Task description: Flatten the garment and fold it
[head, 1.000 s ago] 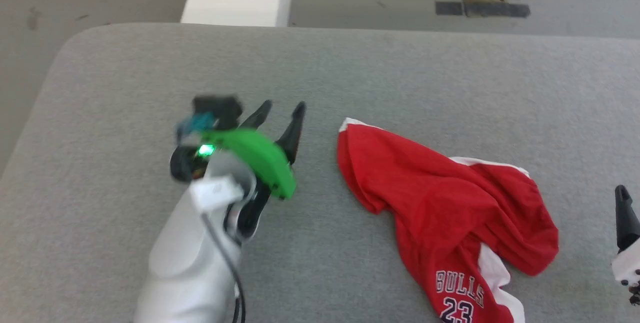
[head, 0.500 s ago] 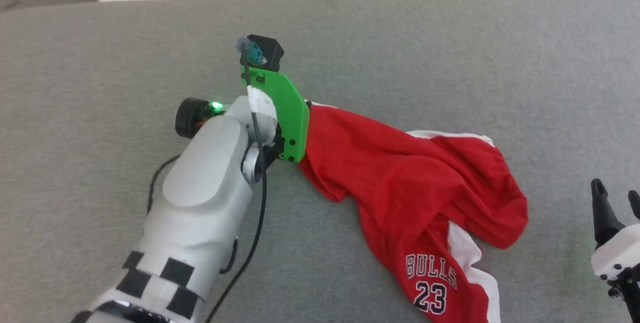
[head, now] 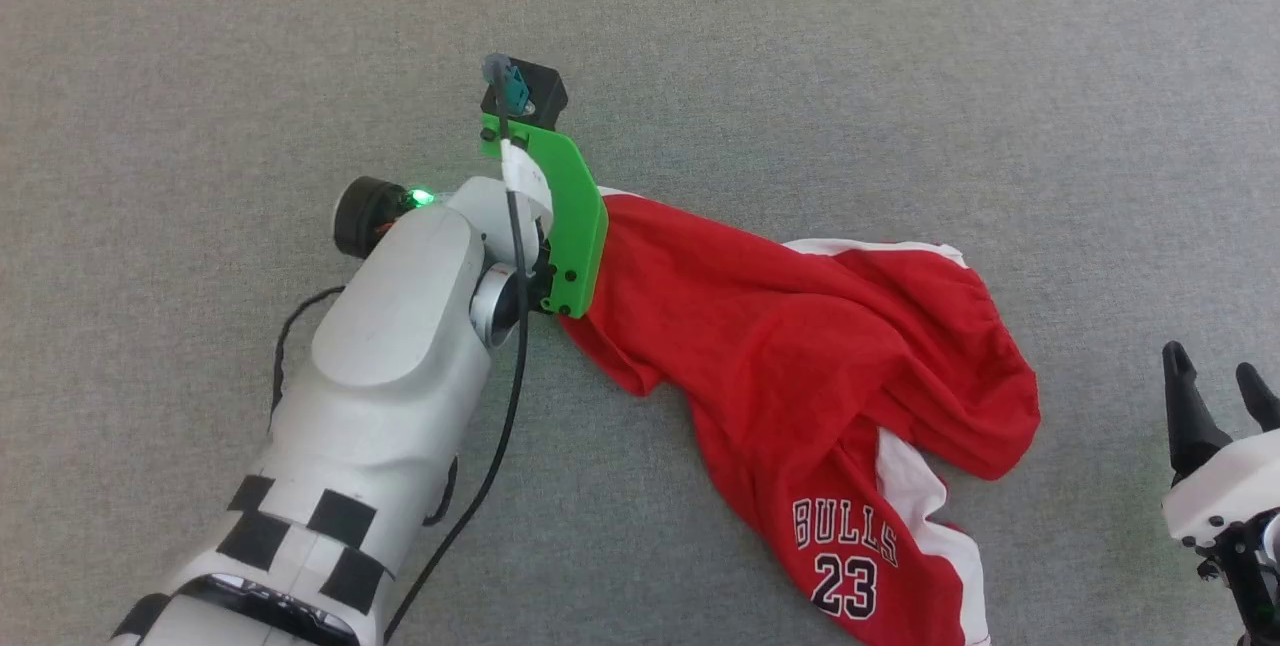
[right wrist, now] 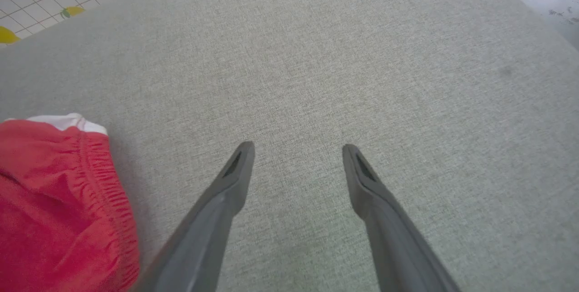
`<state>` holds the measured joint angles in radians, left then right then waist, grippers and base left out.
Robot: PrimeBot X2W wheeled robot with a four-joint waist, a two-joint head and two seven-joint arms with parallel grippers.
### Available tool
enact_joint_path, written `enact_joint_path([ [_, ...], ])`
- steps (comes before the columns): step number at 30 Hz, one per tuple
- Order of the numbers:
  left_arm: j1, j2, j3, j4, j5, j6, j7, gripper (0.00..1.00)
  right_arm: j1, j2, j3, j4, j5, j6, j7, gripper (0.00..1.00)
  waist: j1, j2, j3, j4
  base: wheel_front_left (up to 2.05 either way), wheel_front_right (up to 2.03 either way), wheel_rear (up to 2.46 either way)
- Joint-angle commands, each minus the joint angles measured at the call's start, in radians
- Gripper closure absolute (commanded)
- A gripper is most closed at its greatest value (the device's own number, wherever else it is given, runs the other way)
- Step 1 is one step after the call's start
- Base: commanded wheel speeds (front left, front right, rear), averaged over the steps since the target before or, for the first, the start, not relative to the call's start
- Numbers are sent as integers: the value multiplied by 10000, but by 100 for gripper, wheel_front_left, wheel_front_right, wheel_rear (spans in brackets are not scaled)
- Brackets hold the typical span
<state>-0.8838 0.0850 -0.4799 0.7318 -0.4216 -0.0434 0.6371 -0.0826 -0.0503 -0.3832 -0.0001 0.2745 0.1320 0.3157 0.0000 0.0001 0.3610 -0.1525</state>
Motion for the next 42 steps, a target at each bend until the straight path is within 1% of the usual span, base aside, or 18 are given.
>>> enact_joint_path([
  [1,341,-24,8,138,-152,-70,-84,100,-160,1,46,15,65,-13,-79,0,0,-1,-5,43,0,0,0],
  [7,630,-42,840,-646,-1041,-139,-1026,100,-160,1,18,54,-47,-13,-81,0,0,-1,-221,420,0,0,0],
  [12,1467,203,1542,-1695,-1642,-29,-1690,100,-130,1,5,19,-180,-13,1,0,0,-1,-538,900,0,0,0],
  [17,2854,497,2158,-2693,-2045,454,-2059,100,-131,1,-8,-70,-344,-13,130,0,0,-1,-846,1352,0,0,0],
  [21,4299,540,2665,-3535,-2475,952,-2233,100,-74,1,24,-202,-450,-13,320,0,0,-1,-1031,1713,0,0,0],
  [25,5463,561,2882,-4028,-2698,1387,-2120,100,-69,1,51,-341,-514,-13,471,0,0,-1,-1123,1959,0,0,0],
  [27,5901,495,2870,-4196,-2844,1468,-1966,100,-62,1,48,-392,-531,-13,527,0,0,-1,-1160,2060,0,0,0],
  [29,6157,396,2846,-4378,-3005,1423,-1926,100,-38,1,43,-430,-544,-13,587,0,0,-1,-1192,2175,0,0,0],
  [30,6227,349,2862,-4495,-3068,1382,-2012,61,-24,1,49,-443,-560,-13,617,0,0,-1,-1222,2233,0,0,0],
  [31,6241,319,2887,-4604,-3096,1326,-2154,0,-9,1,40,-448,-572,-13,635,0,0,-1,-1254,2292,0,0,0],
  [33,6230,267,2952,-4842,-3179,1112,-2502,0,-7,1,49,-471,-609,-13,674,0,0,-1,-1316,2398,0,0,0],
  [35,6198,267,3097,-5163,-3162,815,-3172,0,-56,1,133,-522,-666,-13,732,0,0,-1,-1376,2475,0,0,0],
  [39,6318,501,3262,-5549,-2585,304,-4880,0,-429,1,453,-687,-844,-13,953,0,0,-1,-1415,2551,0,0,0],
  [42,6489,677,3208,-5612,-1968,-26,-6214,0,-935,1,946,-794,-1165,-13,1359,0,0,-1,-1369,2598,0,0,0],
])
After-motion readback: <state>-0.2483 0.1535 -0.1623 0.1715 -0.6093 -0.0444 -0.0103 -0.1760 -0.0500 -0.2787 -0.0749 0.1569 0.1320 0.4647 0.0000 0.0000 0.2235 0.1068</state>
